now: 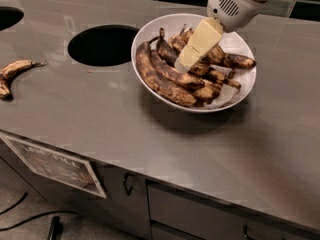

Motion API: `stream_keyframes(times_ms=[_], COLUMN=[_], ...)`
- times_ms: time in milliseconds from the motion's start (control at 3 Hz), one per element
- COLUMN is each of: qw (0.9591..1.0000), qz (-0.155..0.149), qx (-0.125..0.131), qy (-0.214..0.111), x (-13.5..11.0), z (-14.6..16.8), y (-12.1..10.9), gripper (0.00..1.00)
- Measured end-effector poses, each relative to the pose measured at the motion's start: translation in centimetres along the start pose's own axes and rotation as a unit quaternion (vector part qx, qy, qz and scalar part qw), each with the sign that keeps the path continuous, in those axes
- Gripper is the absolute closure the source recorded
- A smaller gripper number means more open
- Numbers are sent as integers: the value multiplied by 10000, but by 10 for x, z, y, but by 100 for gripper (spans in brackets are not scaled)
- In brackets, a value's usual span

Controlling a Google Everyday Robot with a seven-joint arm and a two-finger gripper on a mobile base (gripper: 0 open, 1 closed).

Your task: Pick banana from white bowl

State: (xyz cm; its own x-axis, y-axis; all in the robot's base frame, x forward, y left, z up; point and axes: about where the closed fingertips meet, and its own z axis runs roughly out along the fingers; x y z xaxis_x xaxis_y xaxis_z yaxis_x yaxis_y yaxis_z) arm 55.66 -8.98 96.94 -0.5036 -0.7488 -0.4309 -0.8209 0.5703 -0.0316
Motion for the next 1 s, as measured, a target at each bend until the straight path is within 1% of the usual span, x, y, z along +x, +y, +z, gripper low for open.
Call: stream_keyframes(times_ms=[333, 1000], qw=[9999, 9995], qz=[97, 206], qx=[72, 121], qy=[92, 185], x=[3, 5], z=[4, 11], y=[-8, -19], gripper=[0, 0])
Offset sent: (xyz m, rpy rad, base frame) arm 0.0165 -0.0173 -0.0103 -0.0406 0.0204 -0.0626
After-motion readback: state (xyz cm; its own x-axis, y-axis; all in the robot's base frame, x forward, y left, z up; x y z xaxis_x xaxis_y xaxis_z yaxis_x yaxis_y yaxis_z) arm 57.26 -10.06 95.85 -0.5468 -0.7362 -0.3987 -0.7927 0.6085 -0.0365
